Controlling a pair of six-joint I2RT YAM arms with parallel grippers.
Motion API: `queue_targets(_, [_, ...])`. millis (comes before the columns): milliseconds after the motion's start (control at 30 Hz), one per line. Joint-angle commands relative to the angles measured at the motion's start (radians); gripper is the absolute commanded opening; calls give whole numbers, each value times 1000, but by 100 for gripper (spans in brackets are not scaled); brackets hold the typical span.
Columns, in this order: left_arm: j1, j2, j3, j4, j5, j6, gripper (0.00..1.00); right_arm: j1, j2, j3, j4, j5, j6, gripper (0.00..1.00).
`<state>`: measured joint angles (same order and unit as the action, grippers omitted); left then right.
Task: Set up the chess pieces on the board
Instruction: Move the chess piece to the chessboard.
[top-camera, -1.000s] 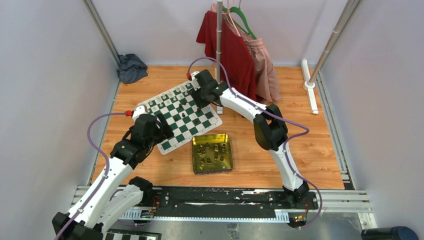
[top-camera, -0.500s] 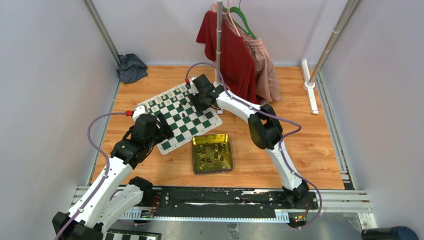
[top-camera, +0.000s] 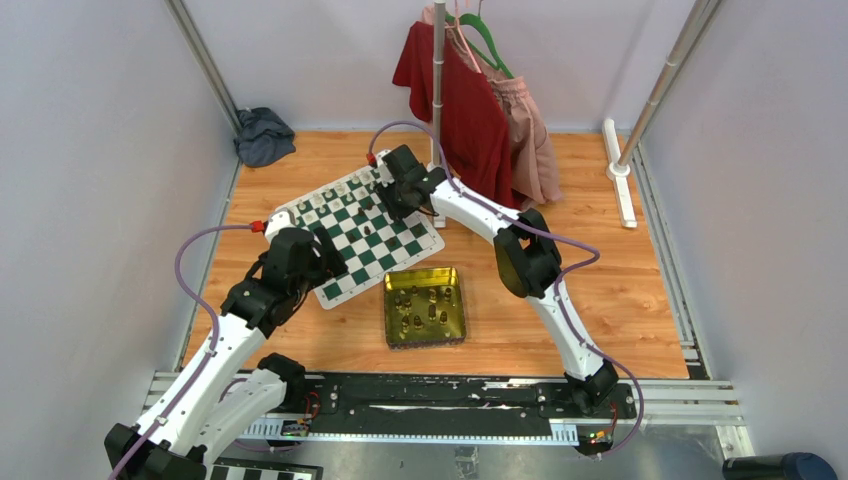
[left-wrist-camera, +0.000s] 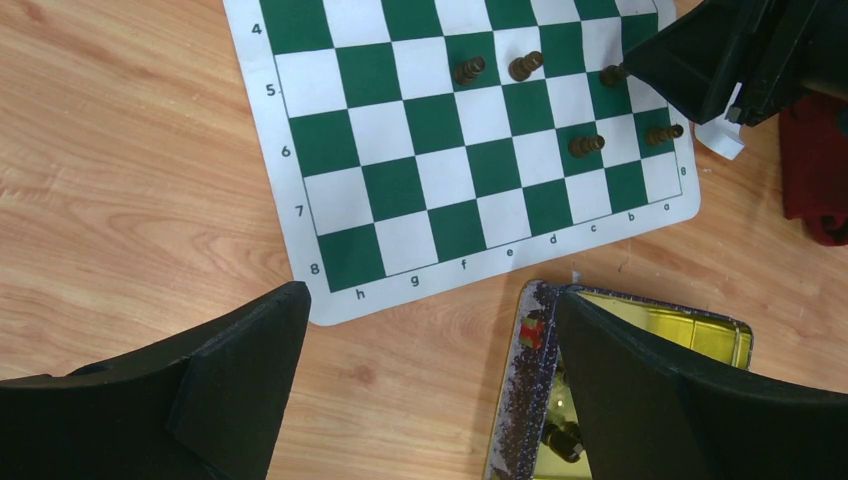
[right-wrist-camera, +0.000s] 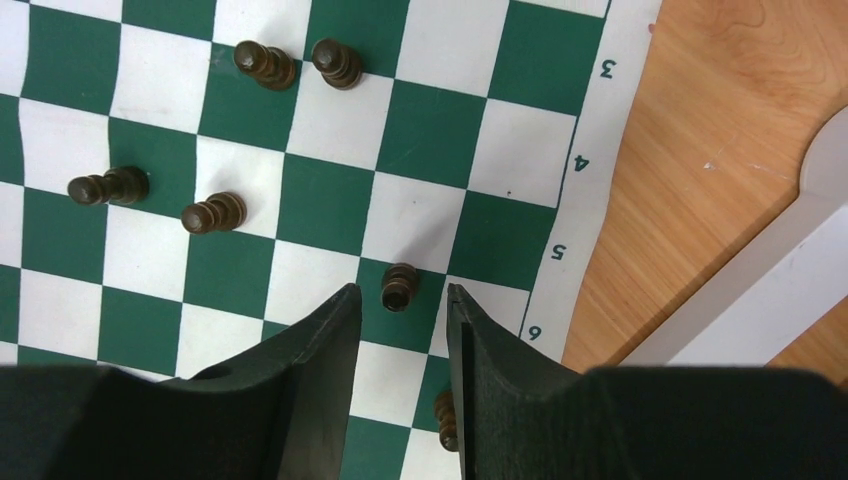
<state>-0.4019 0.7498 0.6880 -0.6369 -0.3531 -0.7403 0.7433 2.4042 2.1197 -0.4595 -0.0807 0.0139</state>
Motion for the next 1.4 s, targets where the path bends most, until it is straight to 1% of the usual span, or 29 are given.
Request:
queue_targets(0, [-5, -4, -13, 9, -23, 2, 100, 11, 40, 41, -33, -11, 8, 41])
queue_targets(433, [-5, -5, -8, 8, -27, 11, 100, 13, 53, 43, -39, -28, 21, 39])
queue_targets(533, [-5, -7, -11, 8, -27, 13, 100, 12, 53, 39, -39, -28, 20, 37])
queue_targets(733, [-5, -11, -19, 8, -31, 13, 100, 12, 55, 40, -39, -25, 18, 30])
queue_targets(800, [-5, -12, -19, 7, -31, 13, 100, 12, 56, 40, -39, -24, 17, 26])
queue_targets(833, [-5, -14, -20, 5, -32, 13, 100, 12, 56, 40, -40, -24, 17, 21])
queue_targets(933, [-5, -14, -20, 3, -32, 15, 100, 13, 53, 39, -40, -22, 17, 15])
queue_targets(1033, [-5, -14, -13, -3, -36, 18, 100, 13, 47, 37, -40, -20, 14, 4])
queue_targets(1100, [-5, -15, -11, -7, -36, 19, 100, 15, 41, 32, -41, -16, 12, 0])
queue_targets(1367, [-4, -26, -11, -13, -33, 9, 100, 27, -26, -32, -26, 16, -4, 0])
